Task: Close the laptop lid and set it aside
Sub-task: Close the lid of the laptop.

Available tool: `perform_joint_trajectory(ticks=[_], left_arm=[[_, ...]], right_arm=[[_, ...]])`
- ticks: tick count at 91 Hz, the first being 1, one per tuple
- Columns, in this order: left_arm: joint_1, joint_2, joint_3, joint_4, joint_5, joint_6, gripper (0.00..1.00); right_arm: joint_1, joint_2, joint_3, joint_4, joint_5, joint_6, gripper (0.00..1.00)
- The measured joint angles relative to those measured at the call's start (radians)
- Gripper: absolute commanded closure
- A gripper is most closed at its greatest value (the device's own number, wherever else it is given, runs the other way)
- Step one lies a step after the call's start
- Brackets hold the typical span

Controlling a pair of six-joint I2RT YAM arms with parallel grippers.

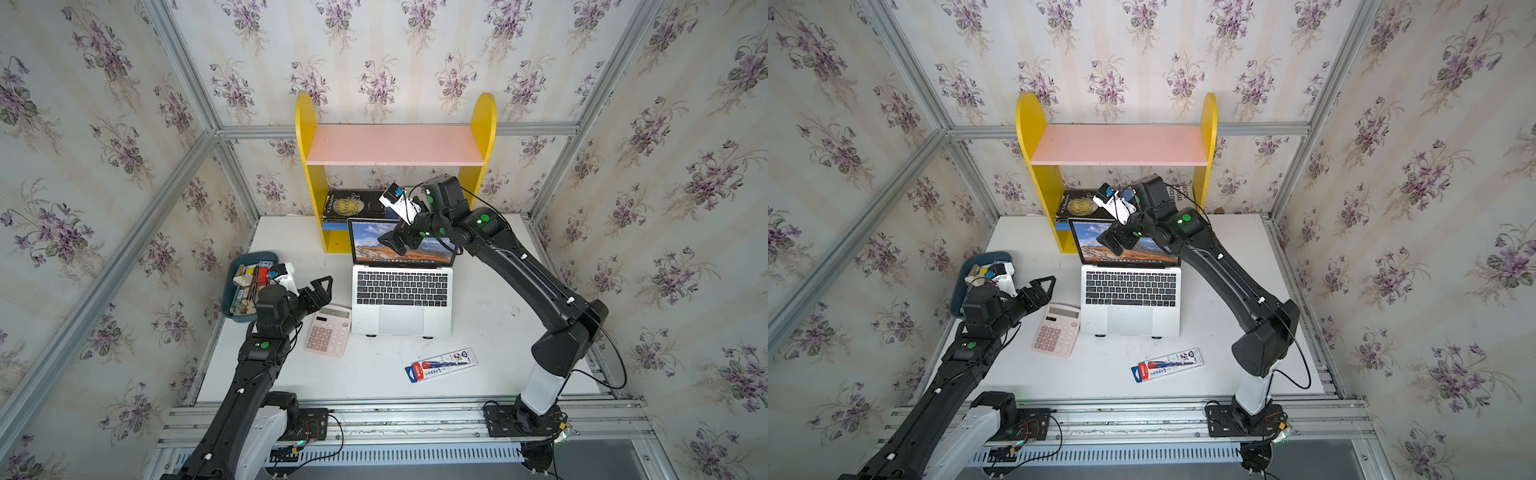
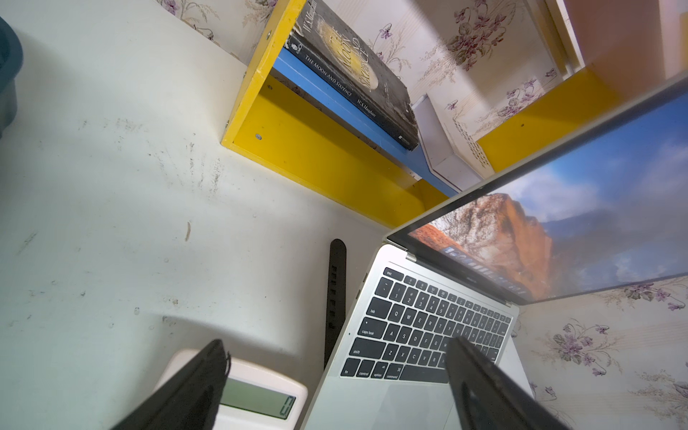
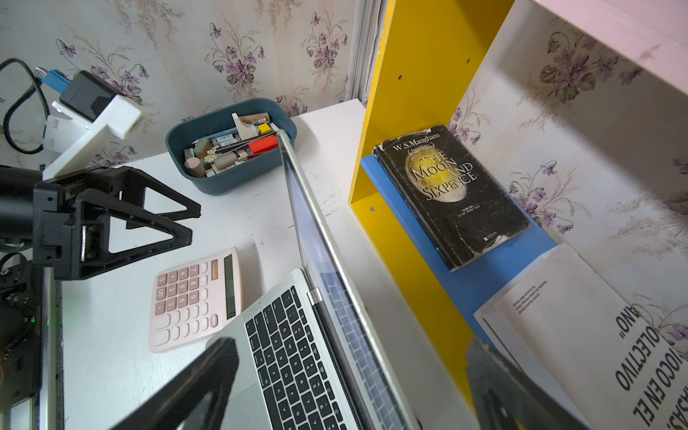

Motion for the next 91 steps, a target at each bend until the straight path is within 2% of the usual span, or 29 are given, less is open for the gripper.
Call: perform_joint_trajectory(ticks=[91], left_arm=[[0.000, 0.016, 0.000, 0.002, 0.003, 0.000, 0.06]], right_arm=[[0.052, -0.113, -0.222, 0.193, 0.052, -0.022, 0.00]])
